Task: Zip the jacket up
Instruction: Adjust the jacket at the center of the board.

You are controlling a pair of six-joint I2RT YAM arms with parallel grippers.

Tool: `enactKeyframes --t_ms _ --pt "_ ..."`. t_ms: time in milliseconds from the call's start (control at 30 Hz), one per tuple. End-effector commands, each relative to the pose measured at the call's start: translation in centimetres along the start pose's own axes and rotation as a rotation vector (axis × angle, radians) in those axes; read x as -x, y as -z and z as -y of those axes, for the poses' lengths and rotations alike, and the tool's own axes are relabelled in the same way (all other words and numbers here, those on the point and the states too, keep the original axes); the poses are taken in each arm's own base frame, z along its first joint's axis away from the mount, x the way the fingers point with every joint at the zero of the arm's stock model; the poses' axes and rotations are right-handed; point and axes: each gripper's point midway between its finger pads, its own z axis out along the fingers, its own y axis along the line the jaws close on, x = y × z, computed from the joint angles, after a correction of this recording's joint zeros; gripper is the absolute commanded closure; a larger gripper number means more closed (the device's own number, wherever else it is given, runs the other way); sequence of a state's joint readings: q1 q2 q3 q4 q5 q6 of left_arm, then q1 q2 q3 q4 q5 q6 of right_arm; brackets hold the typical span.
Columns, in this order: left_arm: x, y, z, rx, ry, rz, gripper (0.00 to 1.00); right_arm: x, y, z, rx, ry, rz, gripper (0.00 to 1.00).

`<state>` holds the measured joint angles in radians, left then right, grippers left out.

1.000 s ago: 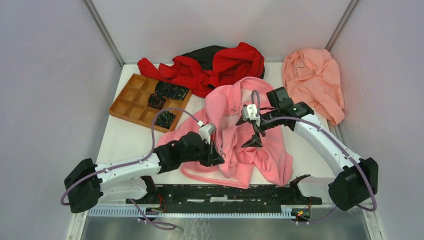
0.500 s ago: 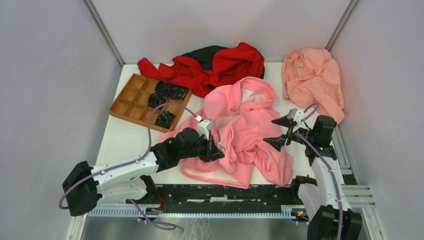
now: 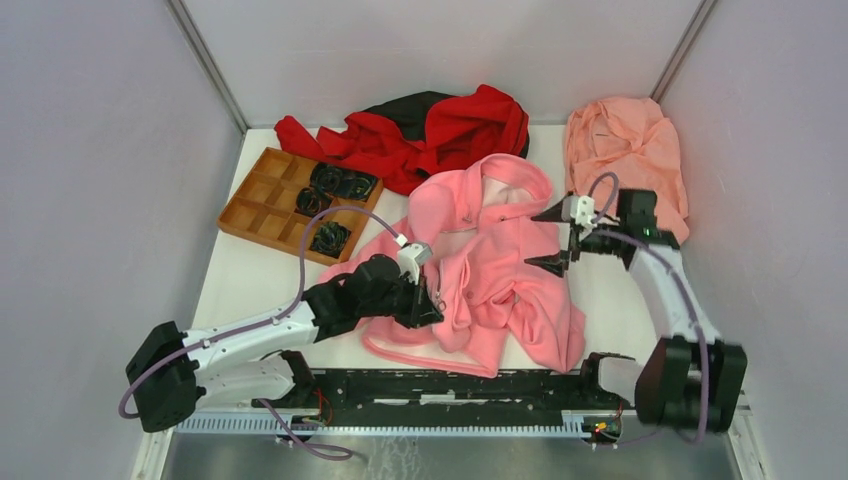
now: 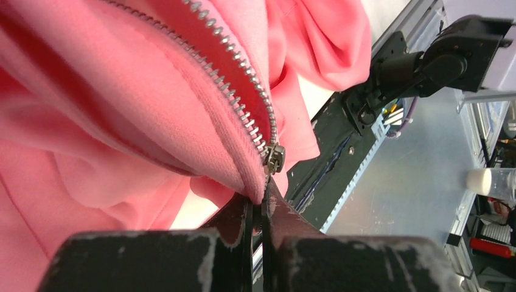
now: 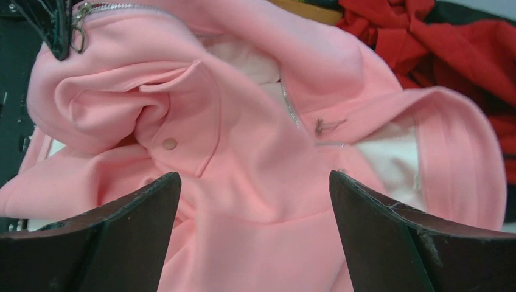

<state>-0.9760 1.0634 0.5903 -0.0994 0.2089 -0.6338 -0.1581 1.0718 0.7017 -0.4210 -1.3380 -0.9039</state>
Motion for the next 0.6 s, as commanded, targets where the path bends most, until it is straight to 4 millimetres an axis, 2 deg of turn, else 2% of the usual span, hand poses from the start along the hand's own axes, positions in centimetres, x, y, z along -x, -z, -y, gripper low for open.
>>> enactKeyframes --t_ms 0,33,167,233,300,333,367,467,567 --pt "-0.6 1.1 0.1 -0.010 -0.062 -0.036 0.98 1.2 -1.6 -2.0 0.259 0.160 -0.028 0.02" --pt "-0.7 1.2 0.0 -0.009 -0.062 -0.038 0.98 2.0 -2.1 -1.3 0.294 0.188 -0.022 0.02" --pt "-1.5 1.4 -0.8 0.011 -0.052 -0.049 0.98 2.4 -5.2 2.7 0.363 0.240 -0.094 0.02" --pt "-1.8 1.7 -1.2 0.032 -0.045 -0.049 0.98 2.2 -6.9 5.8 0.299 0.248 -0.178 0.02" --pt "-1.7 2.0 -1.5 0.042 -0.037 -0.032 0.98 2.3 -8.5 10.0 0.129 0.310 -0.249 0.02" --pt "-1.6 2.1 -1.4 0.037 -0.037 -0.021 0.98 2.2 -8.9 11.2 0.056 0.336 -0.271 0.02" --pt "-1.5 2.2 -1.3 0.031 -0.036 -0.012 0.98 3.1 -9.3 12.1 0.006 0.384 -0.249 0.02" --pt "-1.7 2.4 -0.9 0.005 -0.037 -0.008 0.98 4.4 -11.4 12.1 0.041 0.437 -0.203 0.02" --pt "-2.7 2.5 -0.9 -0.011 -0.025 -0.040 0.98 3.4 -14.3 10.7 0.139 0.450 -0.245 0.02"
